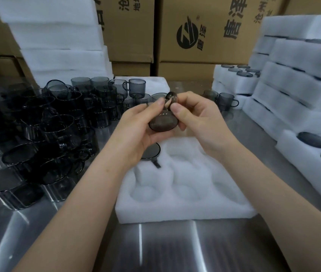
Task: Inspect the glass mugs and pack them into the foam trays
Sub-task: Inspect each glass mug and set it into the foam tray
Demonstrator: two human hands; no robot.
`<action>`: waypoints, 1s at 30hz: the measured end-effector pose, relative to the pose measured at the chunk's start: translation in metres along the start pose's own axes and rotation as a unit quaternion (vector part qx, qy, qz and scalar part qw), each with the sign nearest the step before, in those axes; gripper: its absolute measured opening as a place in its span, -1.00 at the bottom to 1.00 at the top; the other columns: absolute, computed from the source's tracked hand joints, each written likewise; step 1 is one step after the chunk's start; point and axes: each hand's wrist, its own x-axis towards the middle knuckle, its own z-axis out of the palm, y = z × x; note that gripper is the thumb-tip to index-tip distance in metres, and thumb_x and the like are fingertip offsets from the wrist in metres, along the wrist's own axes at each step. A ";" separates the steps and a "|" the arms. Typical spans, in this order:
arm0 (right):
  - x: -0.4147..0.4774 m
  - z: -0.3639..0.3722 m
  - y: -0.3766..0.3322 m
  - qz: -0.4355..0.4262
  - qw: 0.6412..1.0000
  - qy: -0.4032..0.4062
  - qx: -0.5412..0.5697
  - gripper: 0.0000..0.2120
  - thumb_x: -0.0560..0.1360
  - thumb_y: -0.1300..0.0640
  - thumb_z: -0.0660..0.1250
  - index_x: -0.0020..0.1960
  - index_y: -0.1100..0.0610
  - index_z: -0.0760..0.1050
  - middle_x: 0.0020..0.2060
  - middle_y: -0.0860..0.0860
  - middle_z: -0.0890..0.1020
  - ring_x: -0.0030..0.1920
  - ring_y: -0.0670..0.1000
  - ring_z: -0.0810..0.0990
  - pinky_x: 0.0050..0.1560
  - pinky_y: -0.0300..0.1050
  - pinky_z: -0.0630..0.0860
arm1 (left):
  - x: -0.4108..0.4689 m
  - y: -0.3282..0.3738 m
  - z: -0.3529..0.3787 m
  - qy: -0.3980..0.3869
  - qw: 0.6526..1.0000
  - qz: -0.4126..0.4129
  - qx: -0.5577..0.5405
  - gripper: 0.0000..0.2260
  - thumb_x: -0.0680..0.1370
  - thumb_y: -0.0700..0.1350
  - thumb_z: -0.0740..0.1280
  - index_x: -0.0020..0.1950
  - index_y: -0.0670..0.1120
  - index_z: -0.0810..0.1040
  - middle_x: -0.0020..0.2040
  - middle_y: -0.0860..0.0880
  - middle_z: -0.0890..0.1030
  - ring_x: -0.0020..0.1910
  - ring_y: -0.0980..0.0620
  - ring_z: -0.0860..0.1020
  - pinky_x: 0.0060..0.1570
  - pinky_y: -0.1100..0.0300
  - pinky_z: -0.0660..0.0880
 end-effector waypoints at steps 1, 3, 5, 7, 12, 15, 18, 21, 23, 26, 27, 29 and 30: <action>0.000 0.001 0.000 0.004 1.000 0.001 0.005 -0.90 0.60 0.33 0.26 -0.02 0.21 0.54 -0.18 0.01 0.52 -0.30 -0.23 0.48 -0.22 -0.35 0.41 | 0.000 0.000 0.001 0.003 1.000 0.010 -0.022 -0.71 0.60 -0.09 0.31 0.19 -0.29 0.57 0.08 -0.23 0.67 0.00 -0.11 0.68 -0.04 0.01 0.64; 0.000 0.001 0.000 0.009 1.000 0.005 0.020 -0.86 0.61 0.22 0.25 -0.09 0.12 0.54 -0.26 -0.07 0.55 -0.32 -0.20 0.46 -0.26 -0.33 0.40 | -0.001 -0.002 0.003 0.003 0.998 0.033 -0.050 -0.78 0.58 -0.16 0.34 0.14 -0.28 0.57 0.01 -0.20 0.68 -0.04 -0.11 0.69 -0.08 0.02 0.64; 0.000 0.001 0.000 0.017 0.999 0.010 0.031 -0.81 0.58 0.10 0.23 -0.18 0.05 0.54 -0.36 -0.14 0.52 -0.36 -0.17 0.41 -0.29 -0.33 0.37 | -0.002 -0.003 0.005 0.004 0.997 0.054 -0.047 -0.88 0.55 -0.21 0.36 0.06 -0.19 0.60 -0.05 -0.11 0.69 -0.05 -0.09 0.68 -0.06 0.01 0.64; 0.002 -0.001 0.002 0.037 0.998 0.005 0.051 -0.77 0.56 0.03 0.21 -0.22 0.04 0.53 -0.38 -0.14 0.50 -0.36 -0.12 0.37 -0.27 -0.28 0.34 | -0.003 -0.003 0.006 0.022 0.997 0.071 -0.024 -0.81 0.54 -0.23 0.38 0.15 -0.18 0.59 -0.01 -0.08 0.69 0.01 -0.07 0.66 0.02 0.02 0.61; 0.005 -0.002 0.001 0.132 0.982 -0.029 0.133 -0.59 0.63 -0.01 0.18 -0.37 0.03 0.51 -0.38 -0.06 0.45 -0.36 -0.05 0.34 -0.23 -0.16 0.26 | -0.006 -0.002 0.007 0.083 0.984 0.148 0.048 -0.42 0.46 -0.37 0.43 0.45 -0.13 0.38 0.21 -0.10 0.62 0.20 0.02 0.60 0.26 -0.03 0.51; 0.005 -0.002 0.000 0.174 0.971 -0.043 0.157 -0.49 0.65 0.01 0.15 -0.48 0.00 0.43 -0.38 -0.01 0.37 -0.37 -0.03 0.33 -0.22 -0.12 0.23 | -0.006 -0.004 0.006 0.075 0.974 0.192 0.097 -0.34 0.43 -0.42 0.44 0.46 -0.06 0.35 0.29 -0.06 0.55 0.28 0.08 0.54 0.31 -0.02 0.47; 0.004 -0.002 -0.001 0.192 0.966 -0.054 0.162 -0.47 0.65 -0.06 0.12 -0.48 0.00 0.35 -0.38 -0.01 0.30 -0.38 -0.02 0.32 -0.21 -0.12 0.23 | -0.006 -0.005 0.006 0.064 0.964 0.229 0.123 -0.37 0.41 -0.45 0.44 0.36 0.02 0.40 0.29 0.00 0.53 0.32 0.13 0.49 0.36 0.06 0.42; 0.003 -0.001 -0.002 0.178 0.968 -0.053 0.170 -0.50 0.65 -0.07 0.11 -0.45 0.02 0.33 -0.40 -0.01 0.31 -0.40 -0.02 0.32 -0.22 -0.13 0.24 | -0.007 -0.004 0.007 0.061 0.956 0.247 0.144 -0.42 0.41 -0.42 0.45 0.34 -0.01 0.42 0.29 0.01 0.53 0.32 0.13 0.48 0.36 0.08 0.42; 0.002 -0.002 -0.002 0.151 0.971 -0.052 0.178 -0.53 0.64 -0.04 0.12 -0.42 0.04 0.39 -0.37 0.01 0.36 -0.40 -0.03 0.35 -0.21 -0.14 0.29 | -0.006 -0.004 0.007 0.074 0.955 0.250 0.141 -0.45 0.43 -0.38 0.46 0.35 -0.04 0.43 0.29 -0.02 0.55 0.32 0.09 0.49 0.34 0.04 0.43; 0.000 -0.003 -0.002 0.117 0.972 -0.060 0.195 -0.61 0.62 0.01 0.15 -0.34 0.10 0.48 -0.34 0.03 0.48 -0.36 -0.01 0.44 -0.20 -0.18 0.44 | -0.006 -0.003 0.006 0.089 0.955 0.247 0.139 -0.48 0.46 -0.30 0.46 0.38 -0.07 0.43 0.26 -0.07 0.57 0.29 0.05 0.52 0.33 0.04 0.44; -0.001 -0.003 -0.002 0.108 0.973 -0.063 0.195 -0.65 0.61 0.03 0.17 -0.29 0.13 0.49 -0.31 0.04 0.51 -0.34 -0.01 0.46 -0.19 -0.17 0.46 | -0.006 -0.003 0.006 0.093 0.955 0.246 0.135 -0.49 0.47 -0.28 0.45 0.38 -0.08 0.43 0.25 -0.08 0.58 0.28 0.05 0.53 0.33 0.06 0.45; -0.001 -0.002 -0.001 0.086 0.977 -0.071 0.181 -0.79 0.58 0.12 0.22 -0.19 0.15 0.50 -0.30 0.05 0.51 -0.34 -0.01 0.48 -0.17 -0.17 0.45 | -0.005 -0.003 0.005 0.102 0.961 0.236 0.104 -0.52 0.50 -0.27 0.43 0.39 -0.16 0.42 0.20 -0.11 0.60 0.23 0.05 0.57 0.28 0.11 0.48; -0.001 -0.003 0.000 0.072 0.980 -0.076 0.168 -0.87 0.55 0.18 0.24 -0.14 0.14 0.51 -0.31 0.04 0.52 -0.34 -0.02 0.48 -0.17 -0.18 0.44 | -0.004 -0.003 0.006 0.106 0.964 0.229 0.085 -0.55 0.52 -0.28 0.41 0.39 -0.19 0.41 0.18 -0.11 0.62 0.20 0.04 0.58 0.25 0.14 0.50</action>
